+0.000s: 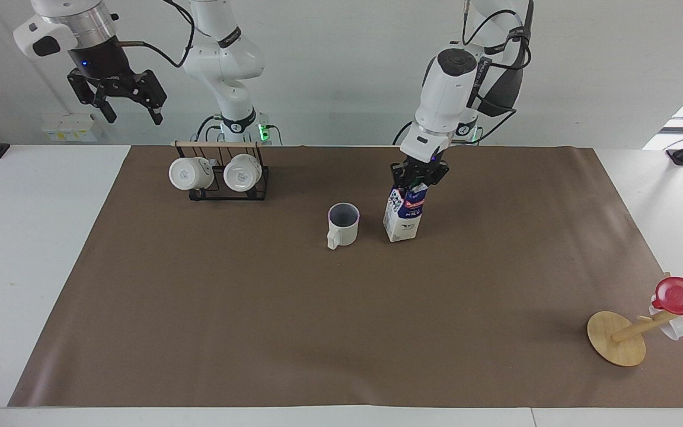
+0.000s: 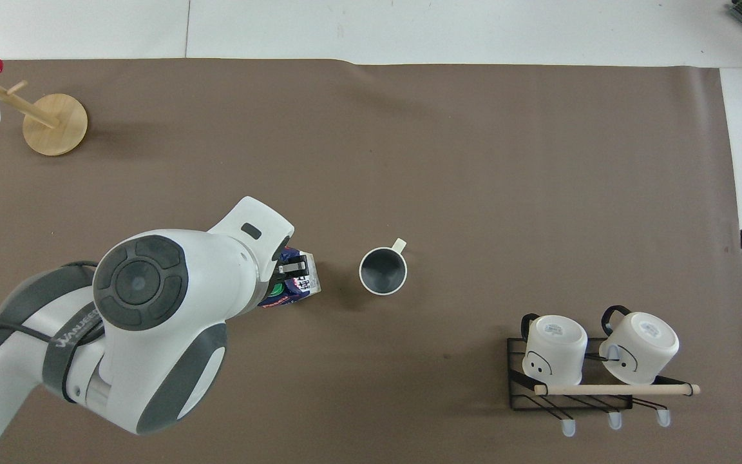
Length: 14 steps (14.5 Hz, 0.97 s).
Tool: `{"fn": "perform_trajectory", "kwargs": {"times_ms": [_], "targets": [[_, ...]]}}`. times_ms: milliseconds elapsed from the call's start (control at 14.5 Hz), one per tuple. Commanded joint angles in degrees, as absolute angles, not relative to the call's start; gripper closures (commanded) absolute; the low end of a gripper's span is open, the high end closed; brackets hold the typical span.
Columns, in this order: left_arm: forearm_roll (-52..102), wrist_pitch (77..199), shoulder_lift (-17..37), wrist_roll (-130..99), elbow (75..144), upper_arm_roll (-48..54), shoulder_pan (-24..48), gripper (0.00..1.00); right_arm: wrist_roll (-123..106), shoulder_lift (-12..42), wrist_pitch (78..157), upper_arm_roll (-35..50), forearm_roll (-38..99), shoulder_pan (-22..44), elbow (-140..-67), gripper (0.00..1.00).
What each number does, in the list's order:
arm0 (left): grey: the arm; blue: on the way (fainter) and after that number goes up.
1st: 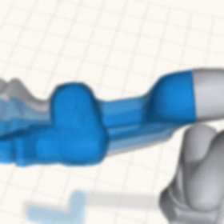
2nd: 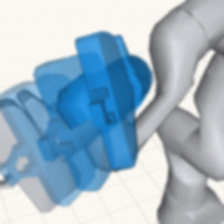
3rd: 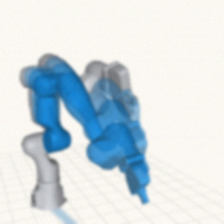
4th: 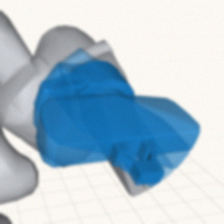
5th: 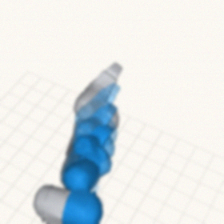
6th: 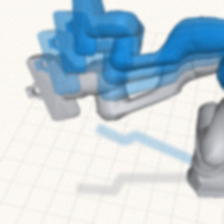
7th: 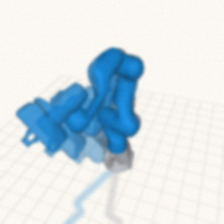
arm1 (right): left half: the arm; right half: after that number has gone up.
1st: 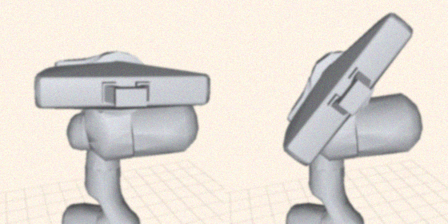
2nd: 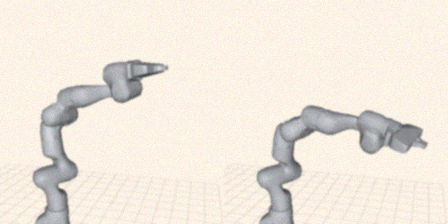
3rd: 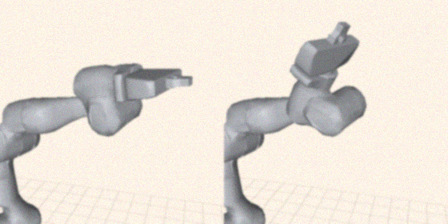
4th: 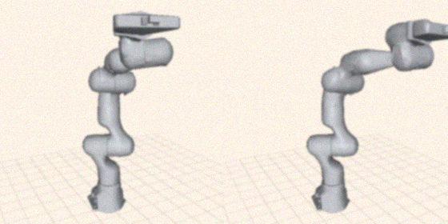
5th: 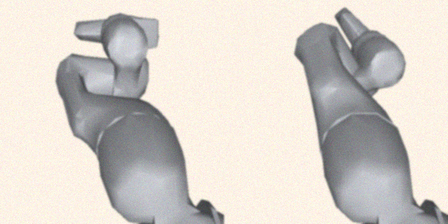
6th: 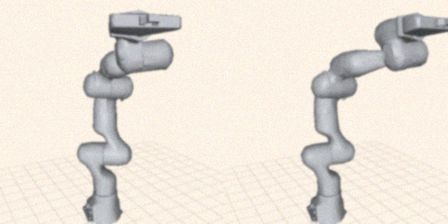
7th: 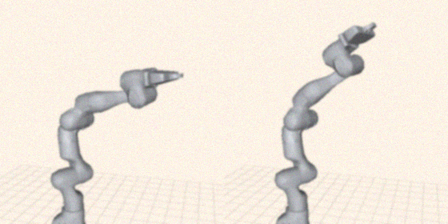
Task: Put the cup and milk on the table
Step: 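Carry the milk carton with the left gripper beside the white mug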
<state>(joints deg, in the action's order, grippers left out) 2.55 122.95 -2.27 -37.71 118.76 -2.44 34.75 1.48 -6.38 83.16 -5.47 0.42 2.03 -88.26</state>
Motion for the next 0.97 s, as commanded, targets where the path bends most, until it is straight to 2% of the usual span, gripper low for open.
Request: {"fn": "perform_trajectory", "kwargs": {"times_ms": [0,69,138,276,622,760,899], "targets": [[1.9,123.6,-1.3,-40.8,117.8,-3.4,37.3,0.56,0.8,-7.8,85.9,-5.1,-0.4,3.1,-91.3,0.0],[1.9,123.5,-1.3,-40.8,117.8,-3.4,37.5,0.54,1.2,-8.4,86.0,-5.1,-0.4,3.3,-92.3,0.0],[1.9,123.5,-1.3,-40.8,117.8,-3.4,37.5,0.47,1.3,-8.8,86.0,-5.0,-0.4,3.3,-92.7,0.0],[1.9,123.5,-1.3,-40.8,117.8,-3.4,37.5,0.0,1.3,-8.8,86.0,-5.0,-0.4,3.2,-92.8,0.0],[1.9,123.2,-1.3,-40.7,117.6,-3.4,37.6,0.0,1.4,-8.4,85.7,-5.0,-0.3,2.9,-92.2,0.0],[1.9,120.6,-1.8,-40.7,116.2,-3.4,37.6,0.0,1.3,-4.9,81.3,-5.4,0.4,2.0,-87.2,0.0],[1.9,112.8,-2.4,-40.5,111.3,-3.5,37.4,0.0,1.4,-2.2,80.0,-5.5,0.3,2.1,-83.9,0.0]]}}
